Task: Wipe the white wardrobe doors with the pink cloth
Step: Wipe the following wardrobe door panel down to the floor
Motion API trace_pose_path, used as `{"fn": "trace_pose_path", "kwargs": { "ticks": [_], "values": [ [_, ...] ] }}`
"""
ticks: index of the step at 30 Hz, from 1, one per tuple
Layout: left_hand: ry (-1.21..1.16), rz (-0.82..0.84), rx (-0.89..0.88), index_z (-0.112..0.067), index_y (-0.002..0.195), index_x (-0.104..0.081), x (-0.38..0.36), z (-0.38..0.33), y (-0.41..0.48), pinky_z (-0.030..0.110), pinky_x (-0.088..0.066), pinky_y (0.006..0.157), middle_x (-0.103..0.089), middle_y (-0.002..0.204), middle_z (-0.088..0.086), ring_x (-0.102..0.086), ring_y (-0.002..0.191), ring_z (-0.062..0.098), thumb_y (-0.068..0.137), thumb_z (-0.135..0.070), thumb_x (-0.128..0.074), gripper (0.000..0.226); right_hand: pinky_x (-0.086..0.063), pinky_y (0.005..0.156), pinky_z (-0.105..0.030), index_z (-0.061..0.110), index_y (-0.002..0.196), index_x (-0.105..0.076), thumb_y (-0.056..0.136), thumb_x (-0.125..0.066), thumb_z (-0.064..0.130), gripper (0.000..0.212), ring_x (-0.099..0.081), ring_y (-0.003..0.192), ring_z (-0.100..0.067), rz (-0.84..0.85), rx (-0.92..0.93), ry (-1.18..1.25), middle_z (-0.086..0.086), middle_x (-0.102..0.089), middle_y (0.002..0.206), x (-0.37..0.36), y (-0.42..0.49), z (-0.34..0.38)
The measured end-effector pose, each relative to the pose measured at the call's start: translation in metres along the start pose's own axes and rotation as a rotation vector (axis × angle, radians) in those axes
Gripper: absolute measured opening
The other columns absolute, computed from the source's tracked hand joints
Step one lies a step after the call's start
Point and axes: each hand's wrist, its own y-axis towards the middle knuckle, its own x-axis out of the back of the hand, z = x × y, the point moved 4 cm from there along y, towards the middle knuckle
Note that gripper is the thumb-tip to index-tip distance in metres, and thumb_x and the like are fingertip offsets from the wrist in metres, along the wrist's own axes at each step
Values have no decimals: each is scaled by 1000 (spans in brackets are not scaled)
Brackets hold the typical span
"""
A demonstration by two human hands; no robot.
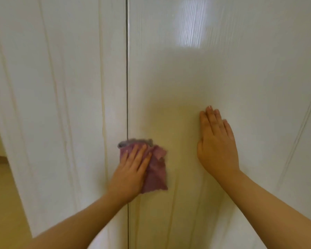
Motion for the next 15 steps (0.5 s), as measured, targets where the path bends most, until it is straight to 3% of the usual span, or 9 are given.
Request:
{"fn": "trace_pose_path", "kwargs": {
  "ticks": [2,4,6,9,12,15],
  "values": [
    [-14,60,-11,-9,151,-11,1,-9,-21,42,-2,119,-24,153,16,0,146,27,97,-29,-31,61,-26,103,-47,-6,130,-47,75,-34,2,57,-44,127,-37,21,17,-6,-22,-45,138,2,0,-2],
    [-11,63,8,-9,148,-19,9,-3,-3,41,-4,117,-36,148,17,-6,146,28,102,-34,-20,52,-24,103,-47,-6,130,-47,76,-30,4,58,-44,127,-37,31,38,-39,-23,-45,137,6,3,-4],
    [-26,25,132,-6,141,-28,26,9,39,41,-4,115,-41,144,19,-20,140,30,99,-36,-26,51,-21,105,-45,-6,133,-44,75,-34,1,59,-40,130,-37,26,27,-10,-22,-42,140,6,3,-4],
    [-136,-45,284,-3,142,-29,25,10,61,40,-2,115,-26,149,16,-20,137,34,97,-36,-31,56,-20,106,-44,-6,133,-44,73,-38,-1,60,-38,131,-38,4,-33,50,-23,-40,141,4,-1,1],
    [-125,134,188,-6,148,-17,4,-19,-3,40,-4,116,-13,155,15,-19,139,34,102,-40,-14,57,-21,105,-44,-5,133,-45,75,-35,4,59,-40,130,-37,3,-18,43,-22,-42,140,8,1,2],
    [-63,178,123,-7,144,-25,6,-14,-19,40,-7,114,-35,148,19,-18,140,30,103,-42,-8,56,-23,105,-43,-1,135,-43,75,-41,3,60,-38,132,-35,-4,-25,90,-19,-40,143,17,2,-3]
  ]
}}
